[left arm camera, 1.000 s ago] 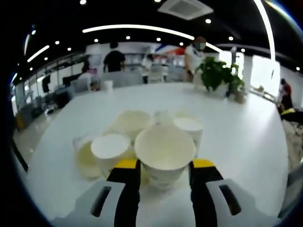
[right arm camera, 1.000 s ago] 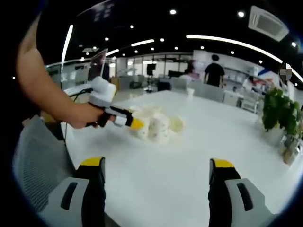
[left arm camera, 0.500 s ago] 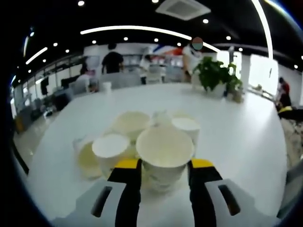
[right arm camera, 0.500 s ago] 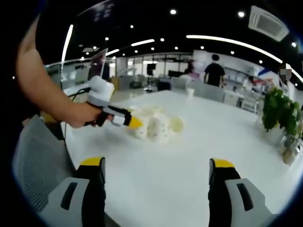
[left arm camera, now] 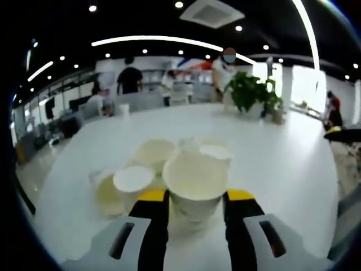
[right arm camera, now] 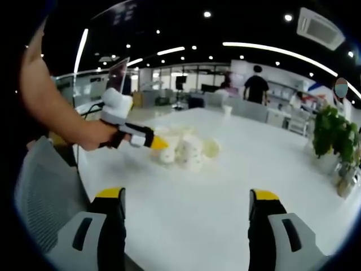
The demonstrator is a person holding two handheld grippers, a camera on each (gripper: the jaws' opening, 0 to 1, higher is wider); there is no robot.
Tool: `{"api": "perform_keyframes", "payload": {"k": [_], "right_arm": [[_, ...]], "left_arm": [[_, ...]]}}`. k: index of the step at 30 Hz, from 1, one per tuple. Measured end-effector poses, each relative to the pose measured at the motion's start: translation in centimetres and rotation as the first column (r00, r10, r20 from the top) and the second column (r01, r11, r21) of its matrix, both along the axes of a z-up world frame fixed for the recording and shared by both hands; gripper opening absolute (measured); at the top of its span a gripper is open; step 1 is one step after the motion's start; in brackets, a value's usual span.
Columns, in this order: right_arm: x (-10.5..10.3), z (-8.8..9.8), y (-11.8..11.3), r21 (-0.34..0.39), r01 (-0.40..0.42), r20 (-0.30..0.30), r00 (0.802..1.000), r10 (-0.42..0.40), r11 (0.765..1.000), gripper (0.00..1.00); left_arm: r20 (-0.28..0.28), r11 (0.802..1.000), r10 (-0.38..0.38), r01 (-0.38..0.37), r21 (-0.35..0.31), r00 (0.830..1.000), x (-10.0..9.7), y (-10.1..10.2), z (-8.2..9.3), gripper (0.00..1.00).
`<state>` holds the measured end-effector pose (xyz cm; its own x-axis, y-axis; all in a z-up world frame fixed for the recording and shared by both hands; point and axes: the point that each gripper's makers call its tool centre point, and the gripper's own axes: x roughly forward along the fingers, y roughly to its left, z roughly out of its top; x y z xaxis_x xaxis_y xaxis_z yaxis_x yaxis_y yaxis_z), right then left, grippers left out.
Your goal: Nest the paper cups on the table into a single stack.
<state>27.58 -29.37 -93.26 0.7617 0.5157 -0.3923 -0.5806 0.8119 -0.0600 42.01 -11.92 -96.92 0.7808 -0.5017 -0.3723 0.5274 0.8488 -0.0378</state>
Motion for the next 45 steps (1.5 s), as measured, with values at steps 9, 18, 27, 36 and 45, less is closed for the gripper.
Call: {"api": "perform_keyframes", "payload": {"k": [9,18,27,36,45], "right_arm": [[-0.1,-0.1,0.3,-0.003,-0.008,-0.006,1.000,0.008,1.000,0.88],[-0.2,-0.2,0.5,-0.008,-0.014,-0.007,1.000,0.014,1.000,0.89],[1.7,-2.9,9.7,-0.023,-0.011,-0.009,1.000,0.011,1.000,0.89],[2.9,-4.6,14.7,-0.018,-0.005,-0.003,1.000,0.005,1.000,0.88],[0.7,-2.0,16.9,-0.010,0.001,0.006,1.000,0.000,1.000,0.88]], "left_arm": [[0.015,0.999,-0.031,0.031,-0.042,0.999,-0.2,0.2,1.0,0.35],[0.031,0.997,-0.038,0.040,-0.061,0.999,0.2,1.0,2.4,0.36],[0.043,0.988,-0.111,0.115,-0.107,0.993,2.6,9.1,1.8,0.35],[0.057,0.983,-0.152,0.157,-0.095,0.987,3.9,14.4,1.0,0.34],[0.070,0.974,-0.202,0.208,-0.092,0.977,1.0,16.2,3.7,0.34]]}}
